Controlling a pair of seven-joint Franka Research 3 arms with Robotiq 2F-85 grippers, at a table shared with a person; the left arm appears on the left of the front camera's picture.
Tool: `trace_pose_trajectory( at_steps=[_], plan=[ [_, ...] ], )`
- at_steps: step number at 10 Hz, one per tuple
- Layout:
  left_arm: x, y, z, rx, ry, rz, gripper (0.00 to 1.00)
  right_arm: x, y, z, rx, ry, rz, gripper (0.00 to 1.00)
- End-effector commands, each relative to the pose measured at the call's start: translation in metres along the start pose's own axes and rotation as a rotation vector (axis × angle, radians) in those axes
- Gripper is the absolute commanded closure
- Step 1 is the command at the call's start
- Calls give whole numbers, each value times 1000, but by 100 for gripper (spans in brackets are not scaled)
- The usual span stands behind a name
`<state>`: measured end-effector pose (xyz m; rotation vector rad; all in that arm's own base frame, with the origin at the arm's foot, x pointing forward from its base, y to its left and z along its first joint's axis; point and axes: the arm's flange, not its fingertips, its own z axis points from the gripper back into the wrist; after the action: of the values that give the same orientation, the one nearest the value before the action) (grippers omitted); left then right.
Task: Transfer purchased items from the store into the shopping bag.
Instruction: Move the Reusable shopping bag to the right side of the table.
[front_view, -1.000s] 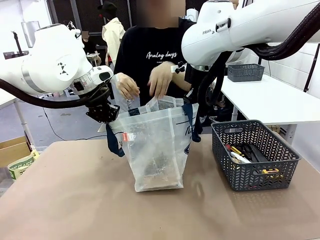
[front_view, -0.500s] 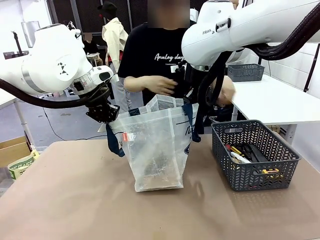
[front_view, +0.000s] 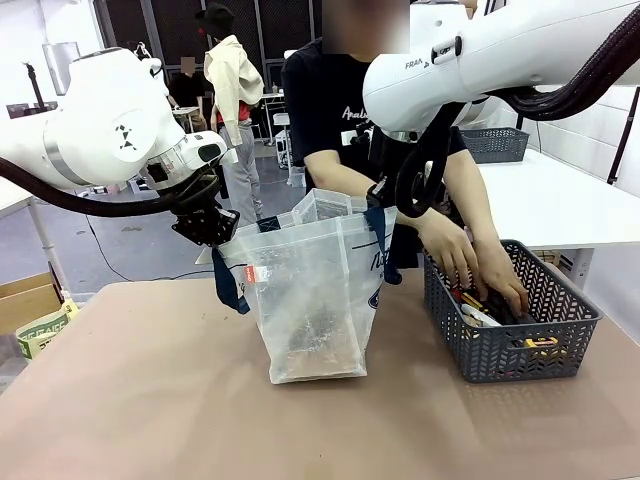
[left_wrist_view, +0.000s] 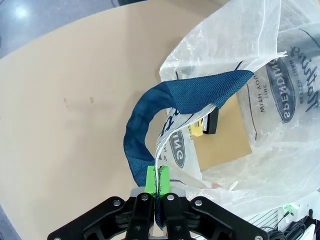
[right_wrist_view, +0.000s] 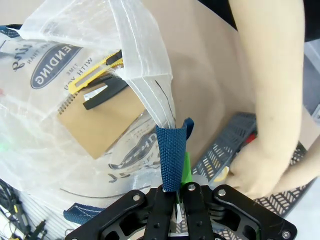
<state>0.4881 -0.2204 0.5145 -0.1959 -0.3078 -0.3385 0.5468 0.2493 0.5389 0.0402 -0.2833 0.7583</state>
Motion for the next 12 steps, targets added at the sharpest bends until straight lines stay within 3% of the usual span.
trace_pose_trajectory(
  at_steps=[1, 12],
  plan=[
    [0, 1, 0, 6, -5, 15, 100, -1, -1, 0, -2, 0, -9, 100],
    [0, 1, 0, 6, -5, 15, 100, -1, -1, 0, -2, 0, -9, 100]
  ],
)
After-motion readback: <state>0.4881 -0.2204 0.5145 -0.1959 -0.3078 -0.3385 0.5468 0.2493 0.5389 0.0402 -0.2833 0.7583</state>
